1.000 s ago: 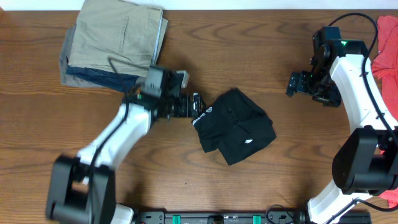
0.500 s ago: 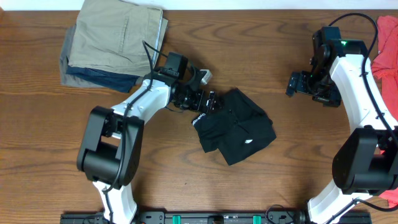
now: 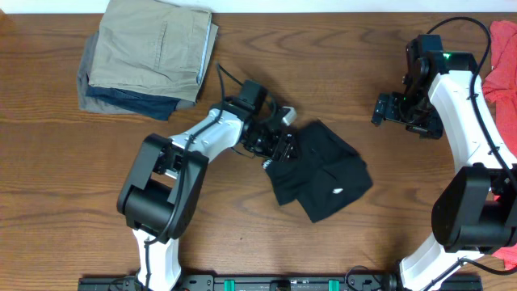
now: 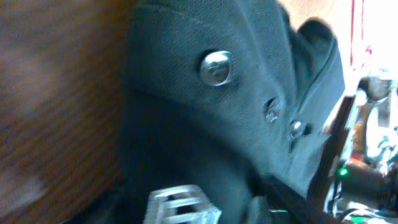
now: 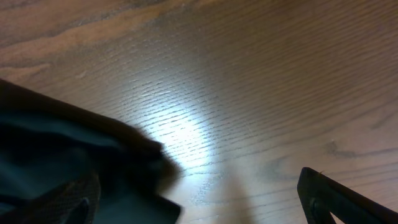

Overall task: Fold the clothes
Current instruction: 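Release the bundle and reposition the left gripper at its upper left corner, then grasp the black polo bundle's left edge with the left gripper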

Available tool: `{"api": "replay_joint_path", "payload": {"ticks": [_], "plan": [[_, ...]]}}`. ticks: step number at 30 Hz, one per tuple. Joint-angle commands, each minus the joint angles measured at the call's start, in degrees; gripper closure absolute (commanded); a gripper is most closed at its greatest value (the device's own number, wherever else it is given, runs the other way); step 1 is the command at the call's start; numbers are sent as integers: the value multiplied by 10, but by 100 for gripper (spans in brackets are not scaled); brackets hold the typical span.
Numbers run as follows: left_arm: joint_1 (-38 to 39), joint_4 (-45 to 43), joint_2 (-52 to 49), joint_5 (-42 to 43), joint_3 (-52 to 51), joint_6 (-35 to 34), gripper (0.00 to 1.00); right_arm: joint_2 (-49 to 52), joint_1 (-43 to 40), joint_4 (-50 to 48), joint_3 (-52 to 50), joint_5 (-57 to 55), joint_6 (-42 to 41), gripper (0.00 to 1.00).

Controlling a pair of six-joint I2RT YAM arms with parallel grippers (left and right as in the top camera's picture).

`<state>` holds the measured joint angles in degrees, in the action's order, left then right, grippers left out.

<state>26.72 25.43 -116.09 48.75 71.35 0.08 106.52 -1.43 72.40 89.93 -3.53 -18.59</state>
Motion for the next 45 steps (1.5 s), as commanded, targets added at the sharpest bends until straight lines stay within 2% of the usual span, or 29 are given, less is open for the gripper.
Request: {"api": "replay_joint_path", "payload": {"ticks": [1,3,4,10,17,21,26,29,31,32,33,34,35,41,45], "plan": [[8,0,-4,-23,9,7,69,-4,3,0,1,-7,7,1],[8,0,-4,-38,9,-2,81,-4,3,0,1,-7,7,1],[7,-1,-4,-46,9,-9,94,-4,3,0,1,-7,7,1],[-16,-12,-4,-149,9,-124,94,-4,3,0,1,-7,7,1],[-95,-13,-4,-234,9,-198,94,-4,3,0,1,-7,7,1],[-151,-7,-4,-244,9,-227,94,-4,3,0,1,-7,6,1],[-216,48,-4,-270,9,-330,94,-4,3,0,1,-7,7,1],[-240,73,-4,-268,9,-348,94,-4,3,0,1,-7,7,1],[-246,83,-4,-251,9,-347,83,-4,3,0,1,-7,7,1],[-247,85,-4,-246,9,-347,52,-4,3,0,1,-7,7,1],[-247,87,-4,-243,9,-347,25,-4,3,0,1,-7,7,1],[-247,87,-4,-243,9,-347,7,-4,3,0,1,-7,7,1],[-246,87,-4,-243,9,-347,0,-4,3,0,1,-7,7,1],[-246,51,-4,-264,9,-346,2,-4,3,0,1,-7,7,1],[-245,4,-4,-267,9,-303,2,-4,3,0,1,-7,7,1]]}}
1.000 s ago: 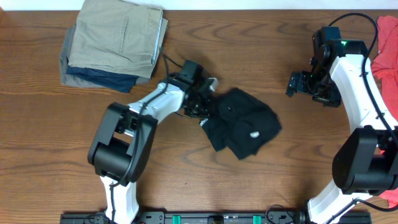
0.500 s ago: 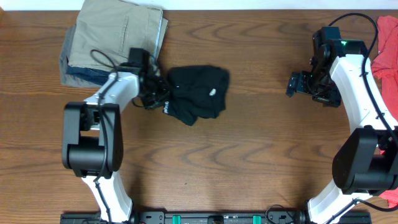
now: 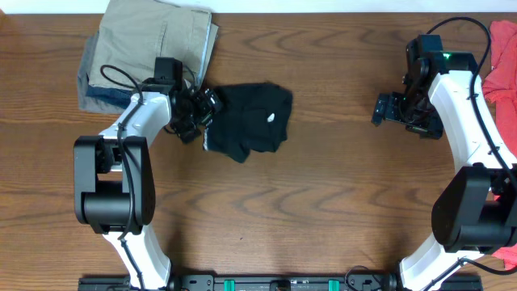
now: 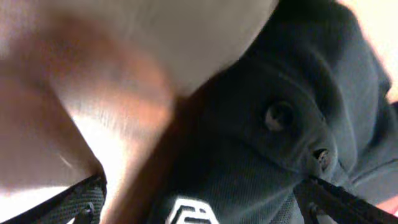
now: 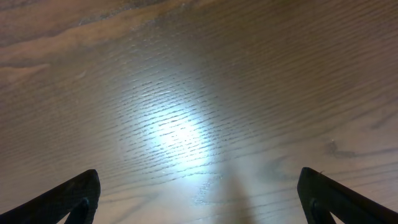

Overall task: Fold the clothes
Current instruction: 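Grasp the black polo bundle's left edge with the left gripper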

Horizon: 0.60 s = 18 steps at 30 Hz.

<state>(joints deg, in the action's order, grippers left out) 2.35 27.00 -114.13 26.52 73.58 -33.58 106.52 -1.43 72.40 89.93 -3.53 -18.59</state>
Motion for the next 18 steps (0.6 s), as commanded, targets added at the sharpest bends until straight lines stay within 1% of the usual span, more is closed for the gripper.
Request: {"api": "replay_joint_path", "payload": {"ticks": [1,4,5,6,7,8,11,12,13,14,15,16,17,18], "plan": [[0,-21,-24,-37,-13,49,2,-4,3,0,1,-7,7,1],[0,-40,-24,7,-13,108,0,-4,3,0,1,-7,7,1],[0,-42,-24,14,-13,117,2,-4,3,0,1,-7,7,1],[0,-41,-24,13,-14,120,5,-4,3,0,1,-7,6,1],[0,-39,-24,13,-14,119,12,-4,3,0,1,-7,7,1],[1,-35,-24,13,-14,119,15,-4,3,0,1,-7,7,1],[4,-8,-24,14,-14,119,17,-4,3,0,1,-7,7,1],[6,4,-24,13,-14,119,23,-4,3,0,1,-7,7,1],[9,16,-24,14,-14,119,32,-4,3,0,1,-7,7,1],[11,29,-24,14,-14,119,47,-4,3,0,1,-7,7,1],[15,46,-24,14,-14,119,67,-4,3,0,1,-7,7,1],[18,59,-24,13,-14,119,81,-4,3,0,1,-7,7,1],[22,75,-24,14,-14,119,93,-4,3,0,1,-7,7,1],[26,90,-24,15,-14,119,94,-4,3,0,1,-7,6,1]]}}
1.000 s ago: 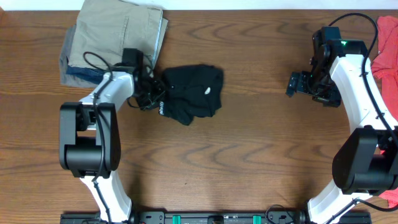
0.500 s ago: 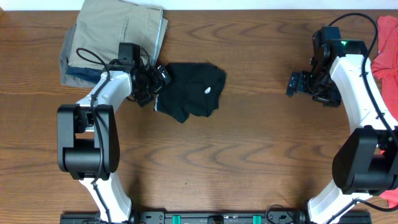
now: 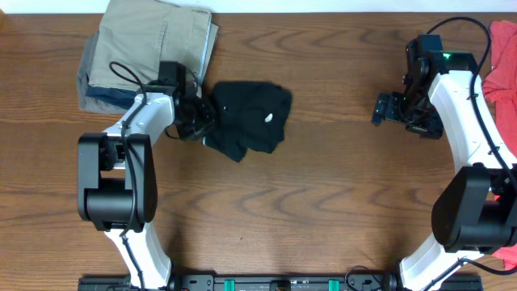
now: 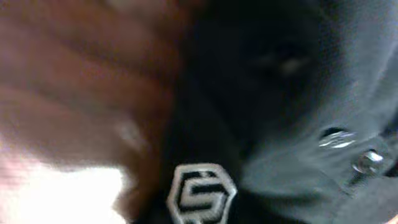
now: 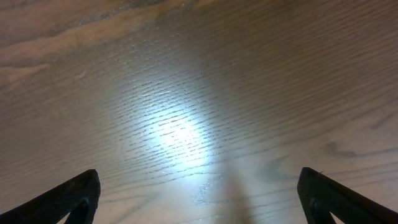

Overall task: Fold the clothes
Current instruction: 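Grasp the black polo bundle's left edge with the left gripper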

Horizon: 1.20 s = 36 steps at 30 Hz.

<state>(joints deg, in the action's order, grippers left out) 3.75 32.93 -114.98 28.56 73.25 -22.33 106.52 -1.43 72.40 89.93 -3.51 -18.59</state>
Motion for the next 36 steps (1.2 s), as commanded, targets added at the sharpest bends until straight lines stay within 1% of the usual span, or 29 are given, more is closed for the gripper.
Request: {"api": "replay_joint_path", "payload": {"ticks": [1,5,9,10,11,12,13,14,16,18,23,26,28,31,36], "plan": [[17,47,-15,-1,-10,6,94,-4,3,0,1,-8,7,1],[38,93,-14,35,-10,7,94,-4,3,0,1,-8,7,1],[56,109,-10,38,-10,0,94,-4,3,0,1,-8,7,1],[59,113,-9,38,-10,-8,92,-4,3,0,1,-8,6,1],[60,116,-9,38,-10,-14,86,-4,3,0,1,-8,7,1],[61,118,-9,38,-10,-17,56,-4,3,0,1,-8,7,1],[61,118,-9,38,-10,-17,24,-4,3,0,1,-8,7,1],[61,118,-9,38,-10,-17,1,-4,3,0,1,-8,6,1],[59,116,-9,35,-10,-17,2,-4,3,0,1,-8,7,1],[56,113,-9,15,-10,-17,2,-4,3,0,1,-8,7,1],[43,94,-9,-77,-10,-19,2,-4,3,0,1,-8,7,1],[36,52,-9,-98,-10,26,2,-4,3,0,1,-8,7,1],[33,19,-9,-98,-10,53,2,-4,3,0,1,-8,7,1],[33,-12,-10,-92,-10,76,2,-4,3,0,1,-8,7,1],[35,-23,-10,28,-10,156,0,-4,3,0,1,-8,7,1]]}}
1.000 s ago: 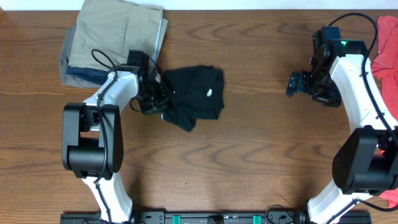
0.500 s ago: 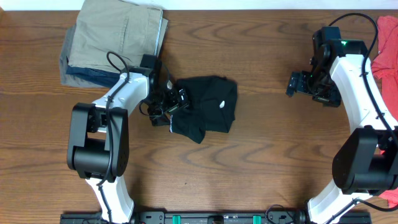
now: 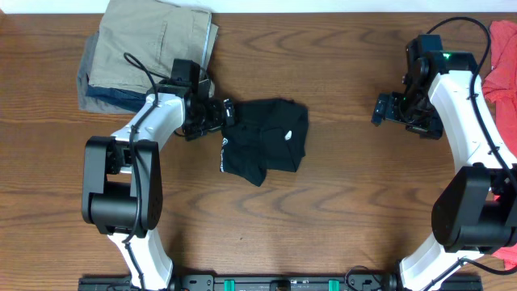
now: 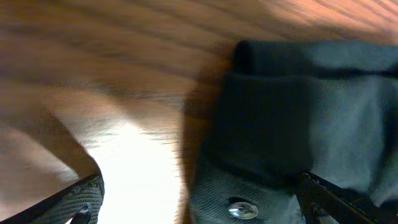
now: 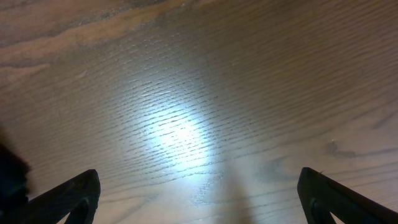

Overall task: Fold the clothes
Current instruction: 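Grasp the black polo bundle's left edge with the left gripper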

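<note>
A folded black garment (image 3: 265, 139) lies on the wooden table left of the middle. My left gripper (image 3: 220, 117) is at its left edge, just right of the clothes stack. In the left wrist view the gripper (image 4: 202, 202) is open, its fingers (image 4: 81, 199) far apart, and the black fabric (image 4: 292, 124) with a metal snap (image 4: 241, 210) lies between them. My right gripper (image 3: 380, 109) hangs open over bare wood at the right; in its own view the gripper (image 5: 199, 196) holds nothing.
A stack of folded clothes (image 3: 149, 48), khaki on top of blue, sits at the far left corner. A red cloth (image 3: 502, 61) lies at the right edge behind the right arm. The table (image 3: 347, 218) is bare wood toward the front.
The black garment has shifted to the right and a little toward the front, away from the stack. My left gripper moved right with it and now stands open. The right arm is unchanged.
The black garment first lay mid-table, unevenly folded, my left gripper at its left edge and close on the fabric. It then lay compact beside the clothes stack with the gripper open, then pressed against the fabric. Now it lies somewhat right of the stack.
</note>
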Available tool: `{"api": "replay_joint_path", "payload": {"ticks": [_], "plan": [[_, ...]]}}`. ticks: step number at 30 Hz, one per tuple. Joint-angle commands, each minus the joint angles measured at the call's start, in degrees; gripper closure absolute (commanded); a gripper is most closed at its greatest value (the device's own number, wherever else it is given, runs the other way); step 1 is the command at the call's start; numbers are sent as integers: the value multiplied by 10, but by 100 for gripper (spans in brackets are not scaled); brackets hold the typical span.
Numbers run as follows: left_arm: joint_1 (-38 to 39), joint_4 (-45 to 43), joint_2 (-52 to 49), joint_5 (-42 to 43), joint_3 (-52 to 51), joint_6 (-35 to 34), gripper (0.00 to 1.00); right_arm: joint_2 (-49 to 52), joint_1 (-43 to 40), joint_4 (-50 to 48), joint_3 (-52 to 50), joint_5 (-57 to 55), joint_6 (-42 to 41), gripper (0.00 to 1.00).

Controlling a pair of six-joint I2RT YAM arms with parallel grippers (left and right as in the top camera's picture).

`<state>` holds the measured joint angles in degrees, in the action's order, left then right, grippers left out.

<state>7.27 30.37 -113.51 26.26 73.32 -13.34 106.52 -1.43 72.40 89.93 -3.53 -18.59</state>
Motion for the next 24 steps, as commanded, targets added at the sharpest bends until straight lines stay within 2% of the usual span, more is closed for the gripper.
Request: {"api": "replay_joint_path", "payload": {"ticks": [1,6,8,12,15,18,21,22,24], "plan": [[1,3,-24,63,-13,77,1,-4,3,0,1,-7,6,1],[7,4,-24,96,-30,93,13,-4,3,0,1,-7,7,1],[10,3,-24,111,-39,96,22,-4,3,0,1,-7,7,1],[16,3,-25,111,-49,99,25,-4,3,0,1,-7,7,1],[19,2,-25,116,-49,99,40,-4,3,0,1,-7,7,1],[21,1,-24,117,-49,99,65,-4,3,0,1,-7,7,1],[20,6,-24,114,-47,88,81,-4,3,0,1,-7,7,1],[20,15,-24,101,-42,80,92,-4,3,0,1,-7,7,1],[20,45,-24,63,-24,75,94,-4,3,0,1,-7,7,1]]}}
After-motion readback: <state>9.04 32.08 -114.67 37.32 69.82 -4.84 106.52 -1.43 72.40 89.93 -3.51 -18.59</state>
